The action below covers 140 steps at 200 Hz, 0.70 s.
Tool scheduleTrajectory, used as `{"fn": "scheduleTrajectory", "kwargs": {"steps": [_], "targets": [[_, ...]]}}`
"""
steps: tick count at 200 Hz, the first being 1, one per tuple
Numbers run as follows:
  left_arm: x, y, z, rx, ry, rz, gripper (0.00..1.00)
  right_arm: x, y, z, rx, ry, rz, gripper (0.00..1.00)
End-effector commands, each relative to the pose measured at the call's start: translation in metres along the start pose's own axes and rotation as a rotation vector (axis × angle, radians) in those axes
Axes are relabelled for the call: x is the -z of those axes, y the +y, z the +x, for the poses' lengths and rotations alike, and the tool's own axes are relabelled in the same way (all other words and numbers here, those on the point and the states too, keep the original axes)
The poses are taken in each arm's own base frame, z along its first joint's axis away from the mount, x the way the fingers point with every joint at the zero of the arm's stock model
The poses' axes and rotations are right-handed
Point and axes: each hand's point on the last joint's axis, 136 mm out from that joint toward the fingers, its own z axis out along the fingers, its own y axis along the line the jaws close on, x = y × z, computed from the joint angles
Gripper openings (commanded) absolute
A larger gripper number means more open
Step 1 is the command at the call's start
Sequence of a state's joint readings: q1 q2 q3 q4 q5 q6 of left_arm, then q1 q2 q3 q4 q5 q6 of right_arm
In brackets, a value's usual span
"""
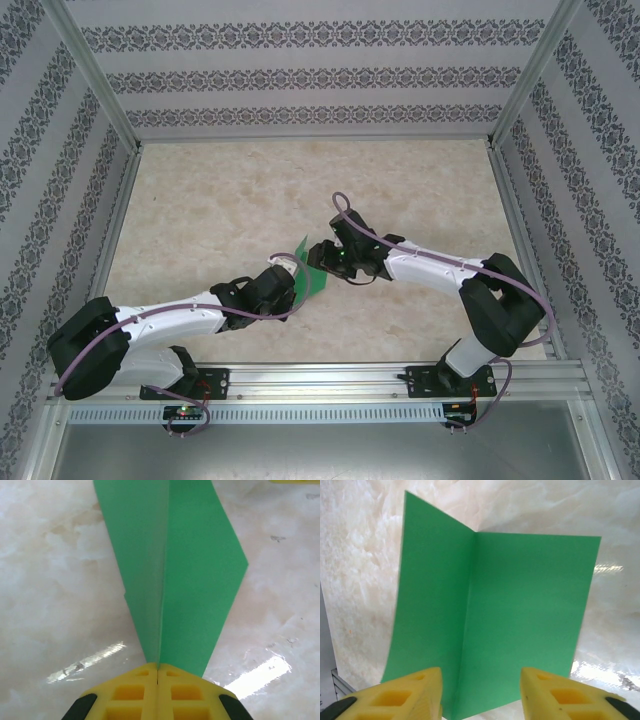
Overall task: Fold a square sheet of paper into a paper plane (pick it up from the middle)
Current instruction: Fourth fold the wing at the center of the table.
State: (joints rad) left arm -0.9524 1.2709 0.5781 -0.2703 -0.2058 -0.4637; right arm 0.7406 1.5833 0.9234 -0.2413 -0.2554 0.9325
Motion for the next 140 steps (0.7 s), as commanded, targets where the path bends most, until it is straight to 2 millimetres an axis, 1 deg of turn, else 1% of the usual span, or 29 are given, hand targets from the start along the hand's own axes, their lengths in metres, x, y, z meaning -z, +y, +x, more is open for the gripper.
{"fn": "scheduleTrajectory", "kwargs": {"steps": [1,14,22,38,55,64,77,90,124,140], "targets": [[0.001,-0.011,0.006,-0.062,0.021,0.050,0.04,0.009,0.007,-0.003,0.008,-0.043,-0.014,0.50],[0.001,-0.010,0.009,-0.064,0.022,0.050,0.05,0.011,0.008,0.000,0.003,-0.046,-0.022,0.51],[0.001,-0.009,0.010,-0.068,0.021,0.045,0.05,0.012,0.010,0.001,0.002,-0.051,-0.035,0.55],[0.001,-0.008,0.010,-0.073,0.020,0.041,0.05,0.014,0.016,0.003,-0.003,-0.055,-0.073,0.60],[0.000,-0.009,0.008,-0.072,0.015,0.043,0.05,0.013,0.025,0.005,0.011,-0.043,-0.093,0.63],[-0.001,-0.009,0.007,-0.071,0.012,0.044,0.05,0.012,0.028,0.005,0.018,-0.038,-0.093,0.64],[-0.001,-0.009,0.007,-0.068,0.009,0.044,0.06,0.009,0.028,0.004,0.000,-0.036,-0.076,0.64],[-0.001,-0.010,0.007,-0.070,0.008,0.046,0.06,0.003,0.029,0.001,-0.012,-0.029,-0.076,0.63],[-0.001,-0.008,0.007,-0.078,0.008,0.039,0.06,-0.003,0.034,-0.013,-0.035,-0.052,-0.082,0.61],[0.000,-0.009,0.006,-0.082,0.006,0.042,0.07,-0.010,0.036,-0.016,-0.043,-0.026,-0.093,0.60]]}}
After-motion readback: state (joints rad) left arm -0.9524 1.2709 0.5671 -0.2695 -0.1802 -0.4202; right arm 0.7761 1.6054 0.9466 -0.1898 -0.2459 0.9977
